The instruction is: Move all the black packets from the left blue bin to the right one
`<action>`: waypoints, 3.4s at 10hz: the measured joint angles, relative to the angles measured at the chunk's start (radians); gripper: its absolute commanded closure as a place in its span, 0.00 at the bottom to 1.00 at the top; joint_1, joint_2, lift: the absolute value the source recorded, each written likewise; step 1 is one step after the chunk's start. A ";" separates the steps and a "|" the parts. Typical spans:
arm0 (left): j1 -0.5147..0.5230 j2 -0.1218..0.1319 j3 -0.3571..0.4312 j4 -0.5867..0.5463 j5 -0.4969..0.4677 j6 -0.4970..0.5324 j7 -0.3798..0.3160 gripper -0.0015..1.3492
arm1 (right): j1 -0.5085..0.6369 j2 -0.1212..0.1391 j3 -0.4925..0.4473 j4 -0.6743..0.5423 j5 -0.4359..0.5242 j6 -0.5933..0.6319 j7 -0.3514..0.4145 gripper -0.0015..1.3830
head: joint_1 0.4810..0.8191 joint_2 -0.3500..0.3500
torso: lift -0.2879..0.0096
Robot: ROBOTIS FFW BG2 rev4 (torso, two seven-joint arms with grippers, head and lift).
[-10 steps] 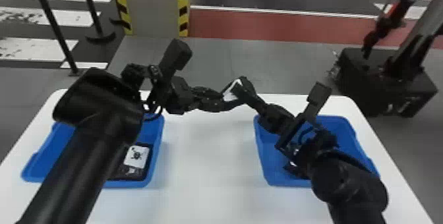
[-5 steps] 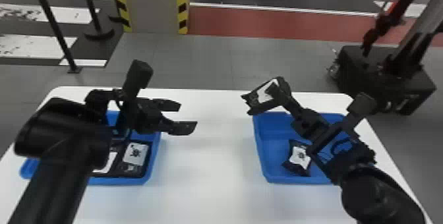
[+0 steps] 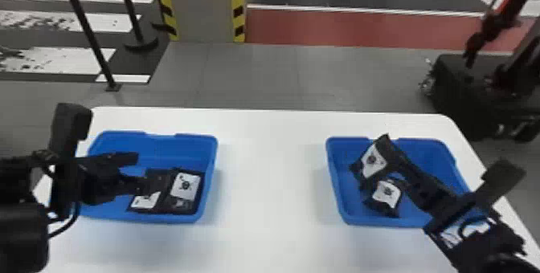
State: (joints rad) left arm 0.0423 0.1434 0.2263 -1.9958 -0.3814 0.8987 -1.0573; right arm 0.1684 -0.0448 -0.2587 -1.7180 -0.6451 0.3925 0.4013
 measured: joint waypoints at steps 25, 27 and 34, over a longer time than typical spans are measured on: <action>-0.030 0.032 0.002 0.034 -0.052 0.064 -0.105 0.90 | 0.078 0.026 0.025 -0.083 -0.116 0.033 0.047 0.23 | 0.63 0.61 | 0.60; -0.012 0.027 0.004 -0.097 -0.009 0.083 -0.133 0.90 | 0.074 0.026 0.051 -0.086 -0.116 0.065 0.053 0.23 | 0.63 0.62 | 0.60; -0.274 -0.012 -0.211 0.298 0.180 -0.206 -0.158 0.90 | -0.048 0.030 0.135 -0.052 -0.105 0.163 0.133 0.23 | 0.63 0.49 | 0.60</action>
State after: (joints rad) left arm -0.2312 0.1309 0.0155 -1.6981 -0.2014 0.6932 -1.2156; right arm 0.1202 -0.0153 -0.1241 -1.7704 -0.7504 0.5558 0.5341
